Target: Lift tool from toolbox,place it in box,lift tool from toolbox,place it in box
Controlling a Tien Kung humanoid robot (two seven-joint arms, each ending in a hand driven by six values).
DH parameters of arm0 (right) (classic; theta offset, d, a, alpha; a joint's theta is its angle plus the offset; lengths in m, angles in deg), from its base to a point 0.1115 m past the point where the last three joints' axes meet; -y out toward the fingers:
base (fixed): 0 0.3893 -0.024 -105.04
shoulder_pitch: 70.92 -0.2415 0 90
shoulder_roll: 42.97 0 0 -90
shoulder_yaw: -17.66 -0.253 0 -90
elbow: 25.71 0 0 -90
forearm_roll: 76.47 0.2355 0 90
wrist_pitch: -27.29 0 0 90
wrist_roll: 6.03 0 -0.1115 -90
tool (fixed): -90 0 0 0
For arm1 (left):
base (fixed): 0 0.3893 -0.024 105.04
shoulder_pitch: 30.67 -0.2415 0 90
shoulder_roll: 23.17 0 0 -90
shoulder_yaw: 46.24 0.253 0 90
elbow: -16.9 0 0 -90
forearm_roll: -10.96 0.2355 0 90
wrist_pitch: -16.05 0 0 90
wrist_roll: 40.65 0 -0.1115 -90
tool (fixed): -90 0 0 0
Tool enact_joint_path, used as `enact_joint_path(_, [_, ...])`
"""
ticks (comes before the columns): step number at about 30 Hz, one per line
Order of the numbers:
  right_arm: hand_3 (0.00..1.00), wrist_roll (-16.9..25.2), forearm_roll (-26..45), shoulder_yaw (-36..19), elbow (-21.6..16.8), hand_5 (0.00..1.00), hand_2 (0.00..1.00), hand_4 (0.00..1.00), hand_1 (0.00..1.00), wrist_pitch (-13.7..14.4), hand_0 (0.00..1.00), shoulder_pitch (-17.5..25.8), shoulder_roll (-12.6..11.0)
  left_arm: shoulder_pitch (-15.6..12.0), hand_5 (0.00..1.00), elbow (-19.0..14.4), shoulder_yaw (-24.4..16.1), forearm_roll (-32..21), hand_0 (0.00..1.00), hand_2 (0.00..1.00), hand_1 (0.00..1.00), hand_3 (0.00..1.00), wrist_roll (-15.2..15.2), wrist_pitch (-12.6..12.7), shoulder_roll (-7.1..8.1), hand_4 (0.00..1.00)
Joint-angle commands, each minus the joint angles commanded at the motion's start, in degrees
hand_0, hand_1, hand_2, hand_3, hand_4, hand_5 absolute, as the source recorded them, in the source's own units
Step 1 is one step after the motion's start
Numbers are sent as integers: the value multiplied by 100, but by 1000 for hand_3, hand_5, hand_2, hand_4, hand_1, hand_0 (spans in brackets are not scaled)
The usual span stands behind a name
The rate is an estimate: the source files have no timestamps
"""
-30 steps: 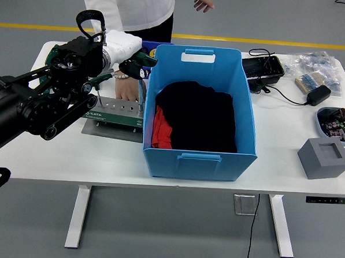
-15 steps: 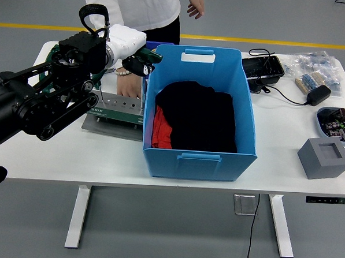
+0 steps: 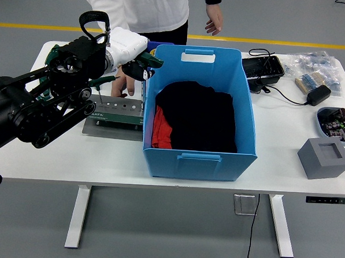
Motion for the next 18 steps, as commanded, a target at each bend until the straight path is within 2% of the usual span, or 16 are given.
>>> enact_joint_path(9, [572,23,125,144,0,722,713,782,660,-9,683,11,16,-114,427,-172,119,468,173,128,100,113,-99,472,31,635])
enact_joint_path(18, [572,16,111,137,0,723,713,781,659,-9,683,49,27,-127,415,-170,200,455,188,132,78,117,-125,516,61,632])
